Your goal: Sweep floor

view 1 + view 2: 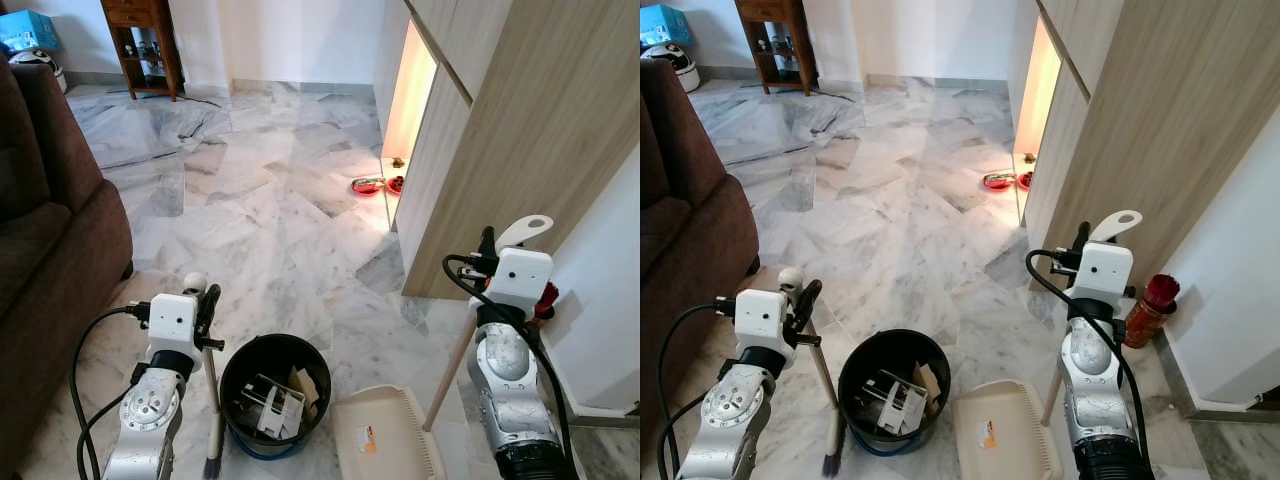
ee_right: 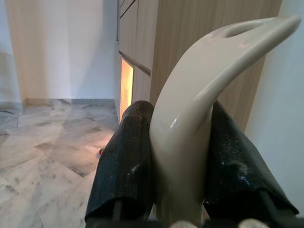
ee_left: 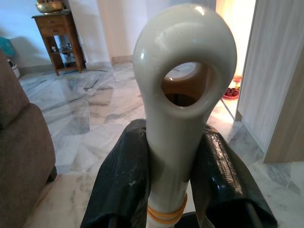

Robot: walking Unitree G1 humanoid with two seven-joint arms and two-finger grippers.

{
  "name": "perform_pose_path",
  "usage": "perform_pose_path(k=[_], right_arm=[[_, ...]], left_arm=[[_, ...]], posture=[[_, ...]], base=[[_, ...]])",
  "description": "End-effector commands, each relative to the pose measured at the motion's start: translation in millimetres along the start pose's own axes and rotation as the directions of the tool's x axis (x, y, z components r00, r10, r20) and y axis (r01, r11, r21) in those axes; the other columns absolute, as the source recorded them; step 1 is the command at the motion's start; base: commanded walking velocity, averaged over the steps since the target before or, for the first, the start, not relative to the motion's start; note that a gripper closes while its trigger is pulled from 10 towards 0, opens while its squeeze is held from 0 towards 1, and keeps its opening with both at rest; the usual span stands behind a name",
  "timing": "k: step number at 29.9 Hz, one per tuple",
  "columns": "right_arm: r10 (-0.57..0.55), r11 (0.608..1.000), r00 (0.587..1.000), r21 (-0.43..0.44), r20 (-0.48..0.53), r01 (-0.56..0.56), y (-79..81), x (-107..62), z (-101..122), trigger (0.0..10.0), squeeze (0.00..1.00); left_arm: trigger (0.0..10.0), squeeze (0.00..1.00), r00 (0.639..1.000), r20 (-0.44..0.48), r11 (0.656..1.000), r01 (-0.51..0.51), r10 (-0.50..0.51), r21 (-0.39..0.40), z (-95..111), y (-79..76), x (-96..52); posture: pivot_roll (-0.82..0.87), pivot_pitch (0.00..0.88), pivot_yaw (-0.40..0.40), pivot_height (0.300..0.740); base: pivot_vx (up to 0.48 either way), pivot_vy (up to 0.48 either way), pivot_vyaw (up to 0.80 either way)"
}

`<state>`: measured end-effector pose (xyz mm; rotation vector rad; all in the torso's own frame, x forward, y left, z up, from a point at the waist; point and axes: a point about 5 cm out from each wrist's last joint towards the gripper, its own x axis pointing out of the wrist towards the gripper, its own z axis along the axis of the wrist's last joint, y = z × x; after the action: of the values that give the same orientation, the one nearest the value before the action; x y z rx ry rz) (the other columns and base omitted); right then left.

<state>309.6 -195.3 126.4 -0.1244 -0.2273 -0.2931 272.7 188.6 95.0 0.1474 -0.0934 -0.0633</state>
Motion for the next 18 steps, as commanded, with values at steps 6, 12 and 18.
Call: perform_pose_path(k=[6, 12, 18], right_arm=[[0.008, 1.0, 0.999, 0.002, 0.033, -0.008, -1.3, 7.1, 7.4, 10.0, 0.0], [0.008, 1.0, 0.999, 0.005, 0.032, -0.008, -2.0, 8.3, 7.6, 10.0, 0.0], [0.014, 1.0, 1.0, 0.005, 0.024, -0.014, -1.8, 7.3, 5.7, 10.0, 0.0]], left_arm=[[10.0, 0.0, 0.998, 0.058, 0.999, 0.024, -0.022, -0.042, 11.8, -6.4, 5.8], [10.0, 0.0, 0.998, 0.06, 0.999, 0.026, -0.023, -0.041, 12.6, -6.1, 6.8], [10.0, 0.0, 0.998, 0.06, 0.999, 0.021, -0.019, -0.042, 12.7, -5.7, 5.7]], posture=[[-0.1, 0.023, -0.033, 0.74], [-0.09, 0.029, -0.032, 0.74], [-0.09, 0.03, -0.034, 0.74]], base=[[-0.27, 0.0, 0.0], [-0.279, 0.0, 0.0], [-0.281, 0.0, 0.0]])
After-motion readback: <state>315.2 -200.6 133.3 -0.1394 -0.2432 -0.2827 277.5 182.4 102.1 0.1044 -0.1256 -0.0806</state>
